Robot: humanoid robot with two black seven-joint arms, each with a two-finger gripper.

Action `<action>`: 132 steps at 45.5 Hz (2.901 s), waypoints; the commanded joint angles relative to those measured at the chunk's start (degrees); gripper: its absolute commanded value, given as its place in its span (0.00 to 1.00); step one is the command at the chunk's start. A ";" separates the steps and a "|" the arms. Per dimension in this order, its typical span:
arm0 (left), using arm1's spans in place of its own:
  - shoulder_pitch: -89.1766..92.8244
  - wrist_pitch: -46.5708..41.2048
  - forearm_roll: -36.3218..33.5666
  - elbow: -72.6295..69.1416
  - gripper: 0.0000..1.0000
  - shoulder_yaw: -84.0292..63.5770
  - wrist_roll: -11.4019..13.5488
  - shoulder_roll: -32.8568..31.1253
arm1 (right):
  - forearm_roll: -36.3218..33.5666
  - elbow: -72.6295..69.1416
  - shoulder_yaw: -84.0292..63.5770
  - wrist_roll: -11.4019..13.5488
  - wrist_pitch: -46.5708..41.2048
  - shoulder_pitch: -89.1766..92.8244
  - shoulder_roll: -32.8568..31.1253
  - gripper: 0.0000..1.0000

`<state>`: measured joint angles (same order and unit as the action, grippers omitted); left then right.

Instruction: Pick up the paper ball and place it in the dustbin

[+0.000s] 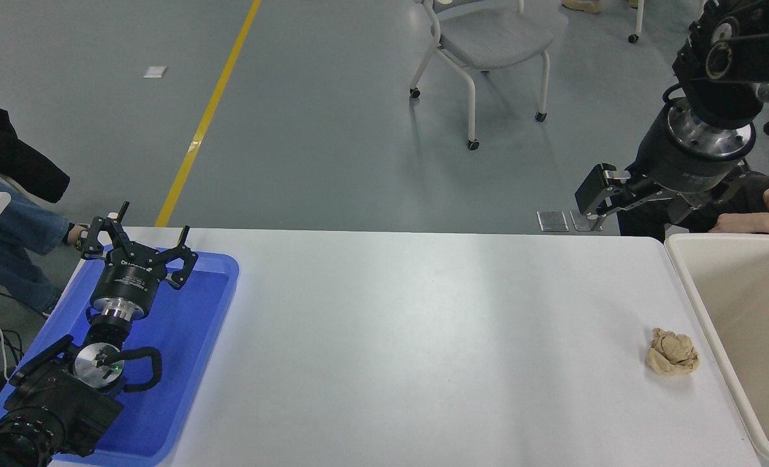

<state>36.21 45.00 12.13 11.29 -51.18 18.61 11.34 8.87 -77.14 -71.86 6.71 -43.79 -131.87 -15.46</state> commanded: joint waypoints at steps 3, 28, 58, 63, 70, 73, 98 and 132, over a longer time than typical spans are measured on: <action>0.00 0.00 0.00 0.05 1.00 0.03 -0.24 -0.09 | 0.01 -0.11 -0.04 0.06 0.37 -0.06 0.16 1.00; 0.00 0.00 0.00 -0.12 1.00 0.03 -0.15 -0.18 | 3.43 0.06 0.58 -0.03 3.98 3.90 -0.89 1.00; 0.00 0.00 0.00 0.05 1.00 0.03 -0.15 -0.26 | 30.58 10.69 20.43 -0.21 8.98 34.03 -21.89 1.00; 0.00 0.00 0.00 0.05 1.00 0.03 -0.15 -0.26 | 35.68 14.99 23.95 -0.12 13.99 41.50 -22.34 1.00; 0.00 0.00 0.00 -0.12 1.00 0.03 -0.15 -0.26 | 39.99 19.92 24.57 -0.30 19.70 48.98 -22.51 1.00; 0.00 0.00 0.00 -0.12 1.00 0.03 -0.15 -0.26 | 40.70 21.42 25.62 -0.30 23.30 52.32 -22.43 1.00; 0.09 0.00 0.00 0.05 1.00 0.03 -0.15 -0.26 | 42.19 33.90 40.83 -0.56 33.42 74.03 -19.44 1.00; 0.09 0.00 0.00 0.05 1.00 0.03 -0.15 -0.26 | 41.31 39.61 50.41 -0.56 35.79 83.18 -15.31 0.82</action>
<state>36.30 45.00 12.13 11.31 -51.15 18.46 11.07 50.22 -39.77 -23.26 6.22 -9.52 -51.74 -32.01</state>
